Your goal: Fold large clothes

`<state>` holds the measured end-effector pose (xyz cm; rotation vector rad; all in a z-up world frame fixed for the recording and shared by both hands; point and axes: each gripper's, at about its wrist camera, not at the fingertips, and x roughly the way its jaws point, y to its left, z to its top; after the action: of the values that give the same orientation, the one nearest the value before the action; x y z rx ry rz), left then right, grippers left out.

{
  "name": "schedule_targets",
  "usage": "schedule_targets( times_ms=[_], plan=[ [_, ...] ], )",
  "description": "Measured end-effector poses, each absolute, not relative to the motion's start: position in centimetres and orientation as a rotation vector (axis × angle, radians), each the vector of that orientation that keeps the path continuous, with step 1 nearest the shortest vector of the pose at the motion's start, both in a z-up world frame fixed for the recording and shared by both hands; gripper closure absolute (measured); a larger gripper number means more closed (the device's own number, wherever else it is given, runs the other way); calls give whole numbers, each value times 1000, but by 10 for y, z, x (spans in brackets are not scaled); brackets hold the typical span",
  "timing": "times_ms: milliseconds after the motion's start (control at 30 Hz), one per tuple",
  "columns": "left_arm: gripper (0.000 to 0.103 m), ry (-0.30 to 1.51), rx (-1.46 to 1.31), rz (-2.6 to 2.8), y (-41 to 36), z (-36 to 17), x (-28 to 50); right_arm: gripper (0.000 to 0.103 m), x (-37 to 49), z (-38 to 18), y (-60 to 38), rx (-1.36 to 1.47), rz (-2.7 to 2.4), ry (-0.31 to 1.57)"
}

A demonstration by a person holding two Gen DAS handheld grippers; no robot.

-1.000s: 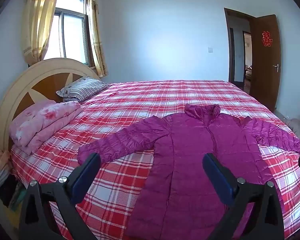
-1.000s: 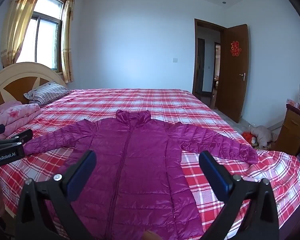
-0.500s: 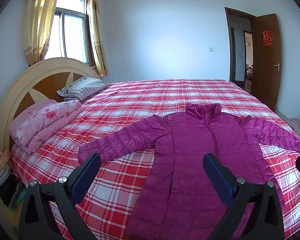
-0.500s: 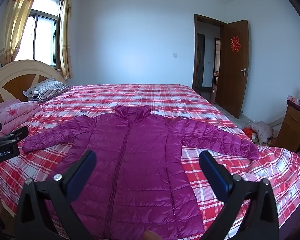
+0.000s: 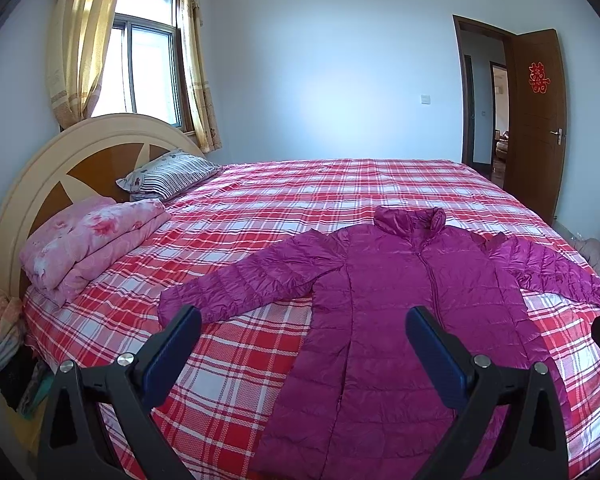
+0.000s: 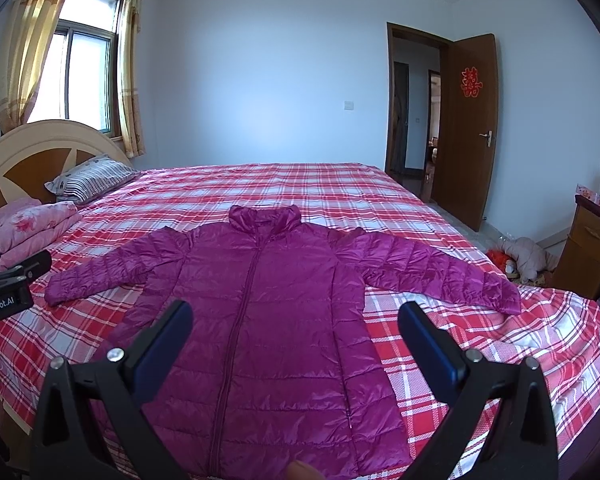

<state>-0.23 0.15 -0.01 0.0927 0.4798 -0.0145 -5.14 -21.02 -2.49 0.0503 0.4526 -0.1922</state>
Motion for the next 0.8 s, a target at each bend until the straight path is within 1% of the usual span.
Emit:
schedule_targets(
  times_ms=[800],
  plan=[
    [1,498,89,-9,3,-4,3,0,-51,-27,-209,55,-187,458]
  ],
)
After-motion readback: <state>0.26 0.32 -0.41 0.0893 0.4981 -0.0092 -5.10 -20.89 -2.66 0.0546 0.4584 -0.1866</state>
